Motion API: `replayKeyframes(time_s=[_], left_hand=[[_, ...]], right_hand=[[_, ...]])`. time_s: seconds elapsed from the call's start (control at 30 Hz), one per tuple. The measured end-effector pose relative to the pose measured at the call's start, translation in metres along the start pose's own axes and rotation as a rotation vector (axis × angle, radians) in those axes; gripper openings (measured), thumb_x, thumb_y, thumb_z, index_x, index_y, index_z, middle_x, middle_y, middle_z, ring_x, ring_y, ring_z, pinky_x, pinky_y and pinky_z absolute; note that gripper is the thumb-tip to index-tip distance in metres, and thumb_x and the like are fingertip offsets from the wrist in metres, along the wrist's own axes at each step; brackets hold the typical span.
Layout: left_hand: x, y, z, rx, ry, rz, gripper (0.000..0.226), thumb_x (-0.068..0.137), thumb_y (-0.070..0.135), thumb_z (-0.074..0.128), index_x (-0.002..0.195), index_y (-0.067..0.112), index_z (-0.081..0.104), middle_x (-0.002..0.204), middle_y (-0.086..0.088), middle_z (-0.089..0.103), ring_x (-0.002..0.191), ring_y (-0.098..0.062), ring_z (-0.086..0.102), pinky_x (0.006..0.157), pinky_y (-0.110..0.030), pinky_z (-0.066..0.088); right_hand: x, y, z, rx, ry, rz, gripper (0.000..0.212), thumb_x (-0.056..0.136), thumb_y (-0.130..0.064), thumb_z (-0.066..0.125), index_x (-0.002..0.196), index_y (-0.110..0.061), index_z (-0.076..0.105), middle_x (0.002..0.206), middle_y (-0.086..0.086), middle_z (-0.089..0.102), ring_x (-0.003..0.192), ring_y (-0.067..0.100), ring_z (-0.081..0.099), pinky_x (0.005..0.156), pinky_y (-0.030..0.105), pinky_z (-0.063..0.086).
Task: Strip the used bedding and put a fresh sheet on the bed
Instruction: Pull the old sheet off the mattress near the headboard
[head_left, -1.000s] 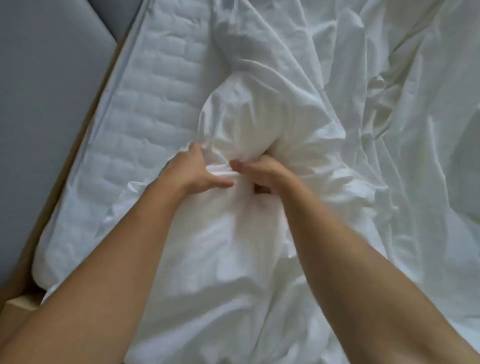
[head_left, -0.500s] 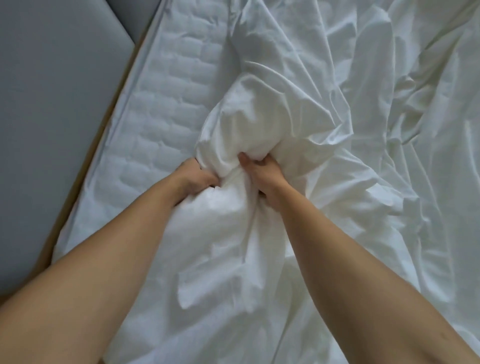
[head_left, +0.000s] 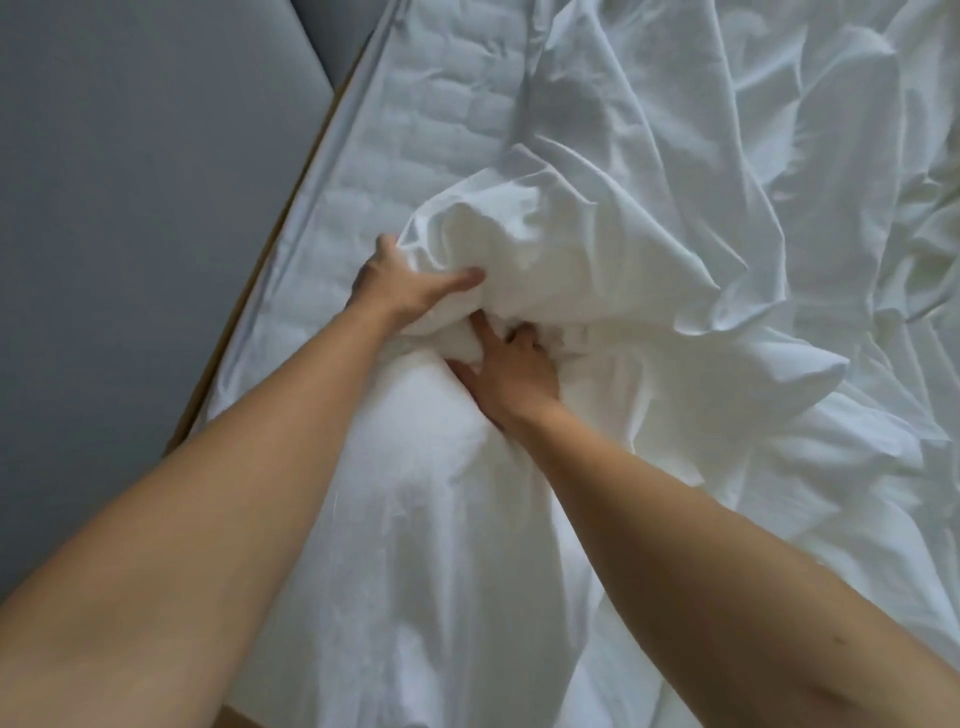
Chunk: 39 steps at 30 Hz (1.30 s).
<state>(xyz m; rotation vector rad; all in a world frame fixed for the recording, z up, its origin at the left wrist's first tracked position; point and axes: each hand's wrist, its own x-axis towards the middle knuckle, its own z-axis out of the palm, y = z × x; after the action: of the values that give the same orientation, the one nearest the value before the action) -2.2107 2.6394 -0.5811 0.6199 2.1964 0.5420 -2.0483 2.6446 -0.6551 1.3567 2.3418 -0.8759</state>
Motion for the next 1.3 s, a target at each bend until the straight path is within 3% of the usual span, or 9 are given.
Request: replayKeyframes(time_s=[0.1, 0.2, 0.4, 0.6, 0.77, 0.93, 1.1, 1.2, 1.3], left_hand=[[0.016, 0.028, 0.014, -0.256, -0.296, -0.049, 0.082, 0.054, 0.056, 0.095, 0.120, 0.014, 0.069, 0.110, -0.002, 0.074, 0.100, -0.024, 0.072, 0.083, -0.036, 0.060], [0.006, 0.042, 0.053, 0.141, -0.245, 0.145, 0.039, 0.082, 0.019, 0.076, 0.119, 0.008, 0.067, 0.106, -0.009, 0.069, 0.100, -0.029, 0.067, 0.071, -0.027, 0.053], [0.071, 0.030, -0.083, 0.154, 0.659, 0.145, 0.033, 0.085, 0.026, 0.055, 0.115, 0.014, 0.059, 0.116, -0.016, 0.069, 0.109, -0.039, 0.063, 0.086, -0.043, 0.049], [0.055, -0.026, -0.043, 0.135, -0.142, -0.049, 0.106, 0.055, 0.058, 0.094, 0.140, 0.013, 0.050, 0.134, -0.006, 0.061, 0.124, -0.029, 0.058, 0.107, -0.044, 0.047], [0.057, -0.031, -0.044, -0.126, -0.345, -0.136, 0.059, 0.061, 0.020, 0.096, 0.114, 0.014, 0.071, 0.102, -0.003, 0.077, 0.089, -0.022, 0.075, 0.074, -0.032, 0.061], [0.054, -0.014, -0.053, -0.241, -0.287, 0.093, 0.050, 0.067, 0.019, 0.093, 0.112, 0.016, 0.071, 0.097, 0.004, 0.078, 0.086, -0.014, 0.075, 0.065, -0.023, 0.058], [0.030, -0.014, -0.049, 0.268, -0.728, -0.016, 0.082, 0.044, 0.070, 0.093, 0.111, 0.027, 0.075, 0.108, 0.007, 0.077, 0.097, -0.014, 0.074, 0.087, -0.036, 0.060], [0.008, -0.015, -0.024, 0.166, -0.795, 0.006, 0.059, 0.051, 0.038, 0.099, 0.102, 0.018, 0.078, 0.102, -0.003, 0.078, 0.093, -0.023, 0.075, 0.081, -0.039, 0.062], [0.004, -0.011, -0.011, 0.185, -0.513, 0.149, 0.056, 0.046, 0.023, 0.074, 0.102, 0.019, 0.069, 0.098, -0.004, 0.073, 0.086, -0.024, 0.070, 0.069, -0.031, 0.059]], right_hand=[[-0.011, 0.009, 0.001, 0.132, -0.051, -0.101, 0.058, 0.100, -0.049, 0.045, 0.154, -0.043, 0.026, 0.138, 0.022, 0.045, 0.117, 0.043, 0.053, 0.094, 0.044, 0.047], [-0.021, 0.009, -0.005, 0.309, -0.018, -0.135, 0.037, 0.093, -0.016, 0.052, 0.128, -0.020, 0.064, 0.128, 0.014, 0.065, 0.114, 0.037, 0.059, 0.089, 0.036, 0.049], [-0.030, -0.014, -0.036, 0.403, 0.246, -0.248, 0.037, 0.091, -0.020, 0.056, 0.125, -0.031, 0.066, 0.102, 0.006, 0.062, 0.096, 0.030, 0.062, 0.082, 0.037, 0.052], [0.022, -0.004, -0.072, 0.108, 0.423, 0.115, 0.074, 0.081, -0.058, 0.066, 0.145, -0.029, 0.043, 0.133, 0.011, 0.051, 0.121, 0.037, 0.049, 0.101, 0.049, 0.044], [0.059, 0.009, -0.080, 0.180, 0.160, 0.187, 0.051, 0.091, -0.064, 0.053, 0.114, -0.018, 0.057, 0.117, 0.015, 0.068, 0.110, 0.035, 0.062, 0.086, 0.039, 0.046], [0.036, 0.073, -0.135, 0.154, 0.751, 0.225, 0.045, 0.096, -0.048, 0.051, 0.085, -0.006, 0.064, 0.088, 0.027, 0.068, 0.084, 0.045, 0.064, 0.065, 0.040, 0.041], [-0.026, 0.101, -0.133, 0.214, 0.934, 0.498, 0.038, 0.091, -0.049, 0.061, 0.083, -0.012, 0.055, 0.084, 0.017, 0.062, 0.081, 0.037, 0.060, 0.070, 0.040, 0.042], [-0.045, 0.039, -0.084, 0.326, 0.361, 0.329, 0.065, 0.087, -0.072, 0.050, 0.064, -0.012, 0.057, 0.057, 0.001, 0.057, 0.054, 0.027, 0.054, 0.054, 0.034, 0.043], [-0.034, -0.011, -0.036, 0.879, -0.177, 0.287, 0.025, 0.092, -0.035, 0.069, 0.090, -0.010, 0.071, 0.080, 0.011, 0.071, 0.073, 0.031, 0.071, 0.067, 0.044, 0.060]])
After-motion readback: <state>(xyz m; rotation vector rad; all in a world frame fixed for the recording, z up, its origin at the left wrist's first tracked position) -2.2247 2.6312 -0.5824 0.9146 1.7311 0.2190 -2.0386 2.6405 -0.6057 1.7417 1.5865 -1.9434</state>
